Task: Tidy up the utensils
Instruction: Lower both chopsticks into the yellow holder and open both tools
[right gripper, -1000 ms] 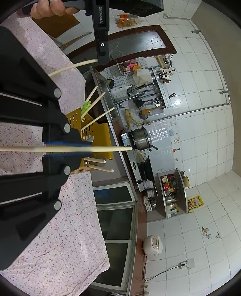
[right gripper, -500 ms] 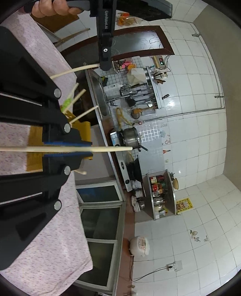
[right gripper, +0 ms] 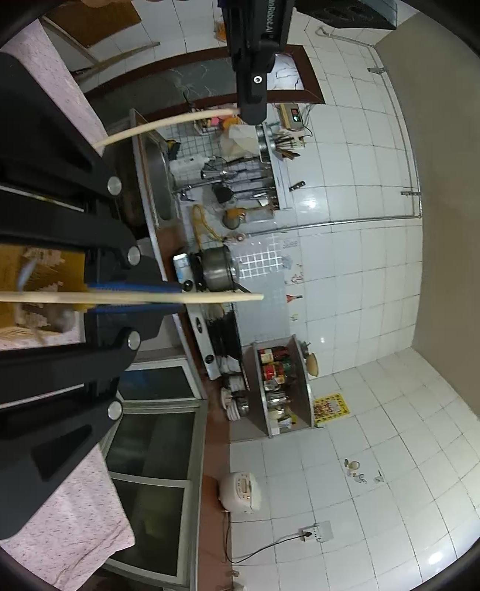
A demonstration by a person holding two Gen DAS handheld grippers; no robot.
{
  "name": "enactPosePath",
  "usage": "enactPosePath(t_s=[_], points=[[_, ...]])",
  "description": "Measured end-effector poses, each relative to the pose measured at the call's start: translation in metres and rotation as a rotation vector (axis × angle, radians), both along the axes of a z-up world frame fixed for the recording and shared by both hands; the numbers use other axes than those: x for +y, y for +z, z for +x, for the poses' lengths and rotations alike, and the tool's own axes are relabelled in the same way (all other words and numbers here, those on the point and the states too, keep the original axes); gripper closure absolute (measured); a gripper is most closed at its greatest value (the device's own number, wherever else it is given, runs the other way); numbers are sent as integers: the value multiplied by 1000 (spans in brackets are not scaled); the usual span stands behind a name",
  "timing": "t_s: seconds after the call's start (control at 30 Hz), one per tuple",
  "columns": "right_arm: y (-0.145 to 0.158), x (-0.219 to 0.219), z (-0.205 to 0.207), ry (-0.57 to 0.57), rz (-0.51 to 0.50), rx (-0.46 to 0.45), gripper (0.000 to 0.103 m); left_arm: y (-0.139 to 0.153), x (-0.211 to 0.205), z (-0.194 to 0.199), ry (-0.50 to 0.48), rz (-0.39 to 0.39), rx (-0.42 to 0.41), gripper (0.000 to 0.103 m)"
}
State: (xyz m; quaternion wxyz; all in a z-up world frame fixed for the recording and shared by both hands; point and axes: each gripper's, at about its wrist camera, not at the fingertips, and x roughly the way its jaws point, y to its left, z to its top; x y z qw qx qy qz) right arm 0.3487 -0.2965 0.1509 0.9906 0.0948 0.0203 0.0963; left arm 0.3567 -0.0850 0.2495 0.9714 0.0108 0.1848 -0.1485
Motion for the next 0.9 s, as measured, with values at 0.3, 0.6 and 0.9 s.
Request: enactPosePath(t_s=[0.3,0.6,0.9], points=[[-6,5,18,-53,31,-94,97,-10,-1,29,13,-23,-18,100],[-15,14,25,-69,5,-130,97,-33,-3,39,5,-18,-14,100],[-16,19,27,-81,11,-180,97,-60,3,48,0,-23,50,100]])
